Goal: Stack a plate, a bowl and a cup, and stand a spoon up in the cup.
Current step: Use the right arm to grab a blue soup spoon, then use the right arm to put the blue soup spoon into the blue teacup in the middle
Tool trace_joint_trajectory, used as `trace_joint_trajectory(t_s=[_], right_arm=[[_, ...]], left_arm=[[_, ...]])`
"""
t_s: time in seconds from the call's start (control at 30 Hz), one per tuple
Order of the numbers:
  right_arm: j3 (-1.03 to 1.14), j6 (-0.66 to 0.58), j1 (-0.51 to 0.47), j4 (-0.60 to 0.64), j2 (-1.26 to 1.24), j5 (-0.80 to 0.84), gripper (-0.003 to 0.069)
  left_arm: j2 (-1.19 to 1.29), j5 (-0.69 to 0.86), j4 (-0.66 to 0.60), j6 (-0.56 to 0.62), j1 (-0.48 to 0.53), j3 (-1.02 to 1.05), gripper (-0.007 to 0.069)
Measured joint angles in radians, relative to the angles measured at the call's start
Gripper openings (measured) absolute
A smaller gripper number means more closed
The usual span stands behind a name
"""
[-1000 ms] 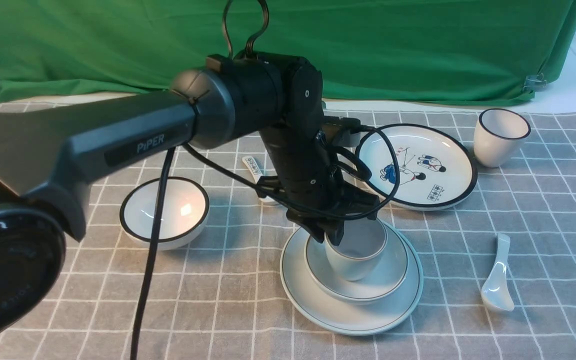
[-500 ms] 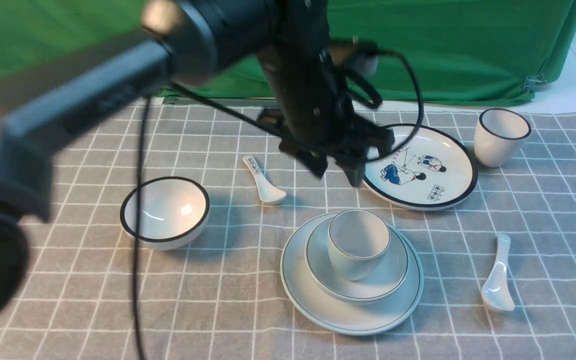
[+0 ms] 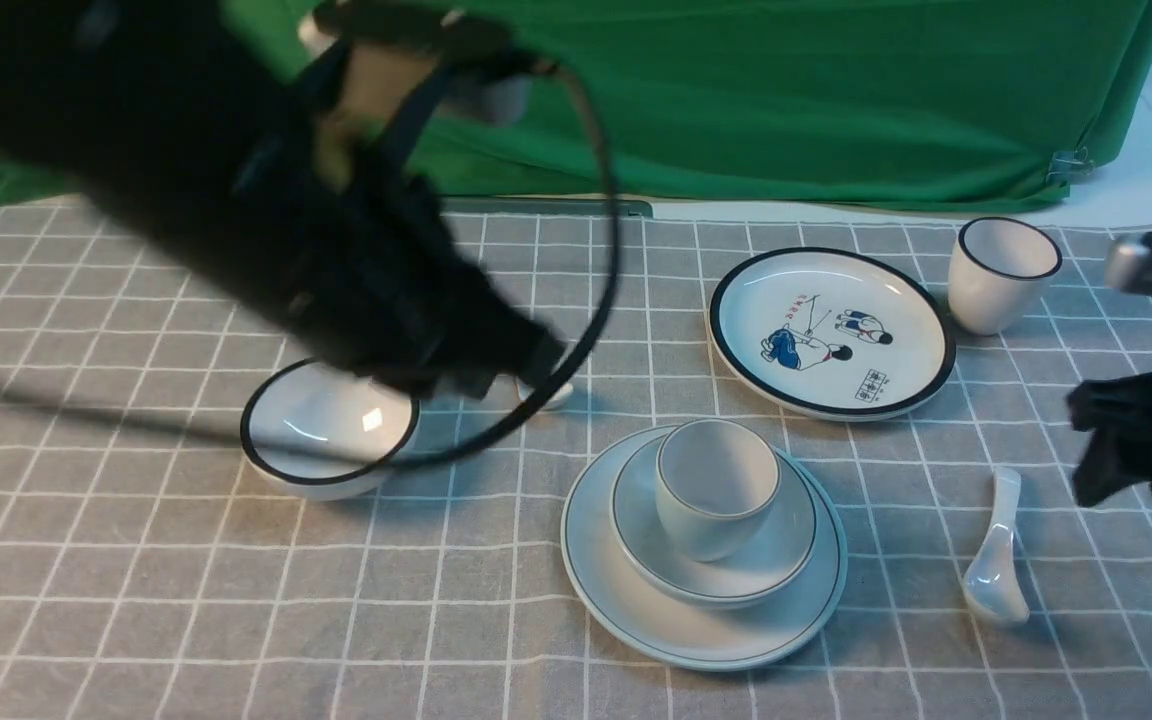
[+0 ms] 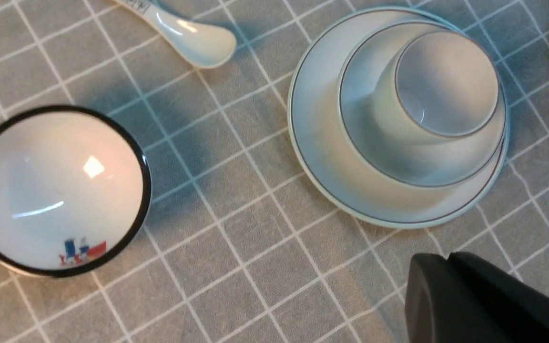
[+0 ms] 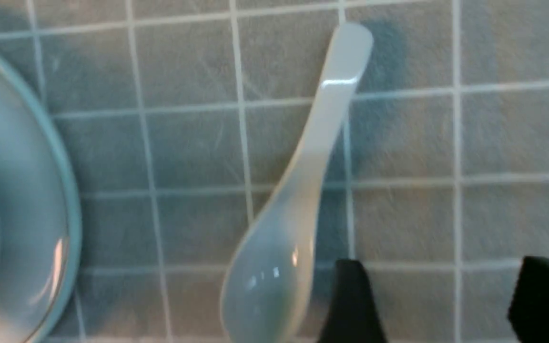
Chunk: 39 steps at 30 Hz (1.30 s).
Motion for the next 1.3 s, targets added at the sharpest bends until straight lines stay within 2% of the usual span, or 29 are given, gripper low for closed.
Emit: trace_joint_trajectory(t_s=[0.07,0.2,0.43,0.5,0.73,0.87,0.97,1.03,1.07,1.1,1.23,1.3], right_arm=[[-0.042,-0.015,0.025,0.004,0.088,-0.015,0.0514],[-0.109,-0.021,0.063,0.007,0.217,-0.051,0.0524],[-0.145,-0.012,0.081,0.006,0.298,-0.079,0.0513],[-0.146,-0.011,0.082,0.005,0.305,-0.081,0.0478],[-0.148,-0.045,0.082,-0.004,0.314,-0.08,0.0158],[-0.145,-0.078,0.082,0.005,0.286,-0.058,0.0168],[-0.124,-0.13,0.085,0.063,0.137,-0.066,0.0168],[-0.082,-0.176,0.105,0.12,0.016,-0.151,0.0168],[-0.03,-0.208,0.148,0.158,-0.085,-0.286,0.0168],[-0.013,-0.213,0.155,0.161,-0.113,-0.306,0.0168],[0.214,-0.203,0.363,0.195,-0.341,-0.824,0.0168],[0.296,-0.195,0.447,0.194,-0.353,-0.989,0.0168]], left_arm=[[-0.078,-0.064,0.014,-0.041,0.0,0.111,0.0006],[-0.191,-0.104,0.061,-0.139,0.0,0.263,0.0006],[-0.293,-0.075,0.114,-0.221,0.0,0.352,0.0008],[-0.309,-0.073,0.119,-0.229,0.0,0.354,0.0008],[-0.329,-0.078,0.125,-0.238,0.0,0.354,0.0008],[-0.329,-0.078,0.127,-0.238,0.0,0.354,0.0008],[-0.329,-0.078,0.13,-0.238,0.0,0.354,0.0008],[-0.329,-0.078,0.143,-0.244,0.0,0.354,0.0008],[-0.329,-0.078,0.157,-0.256,0.0,0.354,0.0008],[-0.329,-0.078,0.162,-0.259,0.0,0.354,0.0008],[-0.329,-0.083,0.225,-0.288,0.0,0.354,0.0008],[-0.329,-0.093,0.243,-0.291,0.0,0.354,0.0008]])
